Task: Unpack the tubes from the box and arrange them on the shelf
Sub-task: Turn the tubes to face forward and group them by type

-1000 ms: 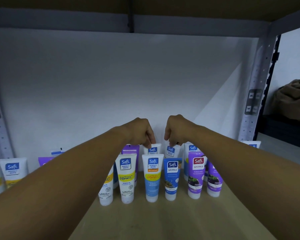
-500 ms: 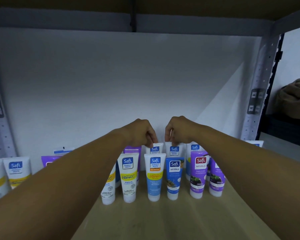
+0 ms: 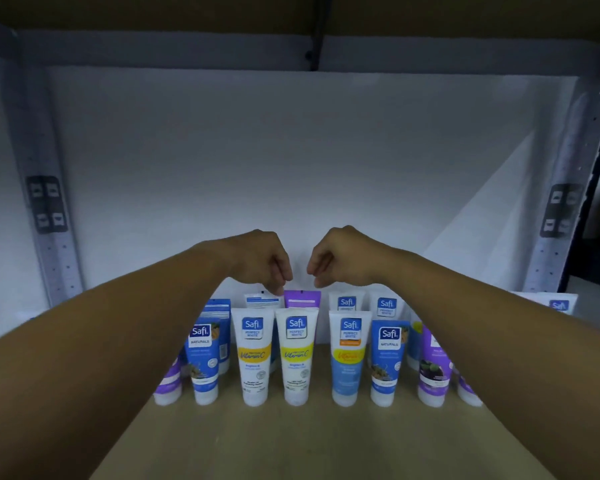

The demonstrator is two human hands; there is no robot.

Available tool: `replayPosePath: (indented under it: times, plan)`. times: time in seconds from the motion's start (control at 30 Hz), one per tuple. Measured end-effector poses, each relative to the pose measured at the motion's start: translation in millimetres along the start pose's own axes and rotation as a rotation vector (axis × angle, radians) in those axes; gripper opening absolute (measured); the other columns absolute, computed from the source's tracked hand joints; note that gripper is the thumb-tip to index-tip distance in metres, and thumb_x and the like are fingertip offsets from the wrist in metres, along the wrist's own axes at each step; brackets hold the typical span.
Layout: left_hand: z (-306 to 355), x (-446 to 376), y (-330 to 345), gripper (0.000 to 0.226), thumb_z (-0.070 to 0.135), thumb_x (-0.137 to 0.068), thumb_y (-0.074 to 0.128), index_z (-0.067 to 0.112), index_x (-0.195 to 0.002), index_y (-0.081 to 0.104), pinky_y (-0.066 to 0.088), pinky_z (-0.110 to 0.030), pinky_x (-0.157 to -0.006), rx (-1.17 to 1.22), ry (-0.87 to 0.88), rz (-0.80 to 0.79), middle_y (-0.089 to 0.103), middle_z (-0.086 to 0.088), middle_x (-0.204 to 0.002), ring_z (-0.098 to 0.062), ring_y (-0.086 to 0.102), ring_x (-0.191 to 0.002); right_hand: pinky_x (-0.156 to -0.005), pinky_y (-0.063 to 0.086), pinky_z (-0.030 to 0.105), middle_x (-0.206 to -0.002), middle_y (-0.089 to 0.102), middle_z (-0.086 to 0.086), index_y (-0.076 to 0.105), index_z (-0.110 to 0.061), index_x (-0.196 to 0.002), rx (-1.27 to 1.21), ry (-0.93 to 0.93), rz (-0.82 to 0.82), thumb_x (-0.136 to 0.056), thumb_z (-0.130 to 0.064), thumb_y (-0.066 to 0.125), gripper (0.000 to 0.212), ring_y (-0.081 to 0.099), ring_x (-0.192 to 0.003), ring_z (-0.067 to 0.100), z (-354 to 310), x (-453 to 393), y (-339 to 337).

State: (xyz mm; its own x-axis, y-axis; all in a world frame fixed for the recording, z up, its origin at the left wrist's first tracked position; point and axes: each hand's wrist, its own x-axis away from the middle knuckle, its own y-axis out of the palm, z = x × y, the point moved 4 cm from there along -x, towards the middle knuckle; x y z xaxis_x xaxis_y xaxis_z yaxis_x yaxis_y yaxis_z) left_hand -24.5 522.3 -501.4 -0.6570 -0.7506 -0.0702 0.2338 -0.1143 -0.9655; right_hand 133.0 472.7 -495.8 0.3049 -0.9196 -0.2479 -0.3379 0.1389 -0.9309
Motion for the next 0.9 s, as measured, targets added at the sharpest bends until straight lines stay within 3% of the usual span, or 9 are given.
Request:
replayPosePath:
  times: [0.23,0.37,0.6,0.7,0.77,0.83,0.9]
  plan:
    - [-19,10,2,0.026,0.006,-0.078,0.079,0.016,-0.102,0.076,0.055,-0.023,-0.083,-0.102,0.020,-0.031,0.077,0.003,-0.093,-0.001,0.069,-0.082,-0.087,0.058,0.034,-0.105,0.073,0.004,0.072,-0.011,-0.108,0.070,-0.053,-0.129,-0.086,-0.007,0.071,0.022,0.067,-0.096,0.014,-16,-20,28]
    - [-22,8,6,0.025,-0.002,-0.080,0.075,0.013,-0.100,0.077,0.057,-0.019,-0.079,-0.085,0.086,0.012,0.077,0.000,-0.093,0.004,0.067,-0.073,-0.086,0.059,0.036,-0.090,0.069,-0.001,0.073,-0.011,-0.099,0.071,-0.064,-0.138,-0.087,-0.003,0.068,0.015,0.065,-0.082,0.009,-18,-22,27]
    - [-24,5,6,0.023,-0.003,-0.079,0.075,0.011,-0.097,0.079,0.057,-0.018,-0.079,-0.087,0.110,0.040,0.077,-0.002,-0.096,0.001,0.068,-0.076,-0.086,0.059,0.036,-0.084,0.068,-0.004,0.075,-0.012,-0.094,0.110,-0.078,-0.125,-0.085,-0.001,0.070,0.015,0.067,-0.082,0.011,-15,-25,28]
    - [-24,6,2,0.026,0.005,-0.077,0.080,0.014,-0.102,0.077,0.056,-0.024,-0.084,-0.102,0.067,0.036,0.076,0.002,-0.098,-0.004,0.069,-0.085,-0.087,0.059,0.036,-0.095,0.073,0.000,0.075,-0.012,-0.098,0.115,-0.057,-0.121,-0.084,-0.003,0.072,0.018,0.068,-0.087,0.012,-14,-24,25]
    - [-20,7,-7,0.026,0.016,-0.078,0.082,0.014,-0.103,0.076,0.055,-0.025,-0.086,-0.078,0.031,0.116,0.075,0.004,-0.097,-0.007,0.069,-0.088,-0.087,0.058,0.035,-0.100,0.074,0.001,0.076,-0.012,-0.101,0.127,-0.044,-0.086,-0.082,-0.005,0.074,0.021,0.068,-0.090,0.012,-15,-24,19]
    - [-12,8,-17,0.021,0.029,-0.084,0.077,0.012,-0.096,0.077,0.055,-0.027,-0.081,-0.062,-0.014,0.254,0.075,0.000,-0.090,-0.011,0.069,-0.080,-0.086,0.058,0.035,-0.095,0.075,0.002,0.077,-0.013,-0.096,0.133,-0.010,-0.007,-0.081,-0.011,0.077,0.015,0.068,-0.086,0.013,-16,-25,11]
    - [-6,7,-20,0.032,0.039,-0.088,0.071,0.007,-0.081,0.074,0.054,-0.027,-0.074,-0.121,-0.112,0.331,0.073,-0.004,-0.076,-0.013,0.066,-0.066,-0.081,0.059,0.036,-0.082,0.072,0.003,0.076,-0.011,-0.083,0.164,0.066,0.097,-0.080,-0.026,0.079,0.015,0.068,-0.076,0.017,-20,-26,4]
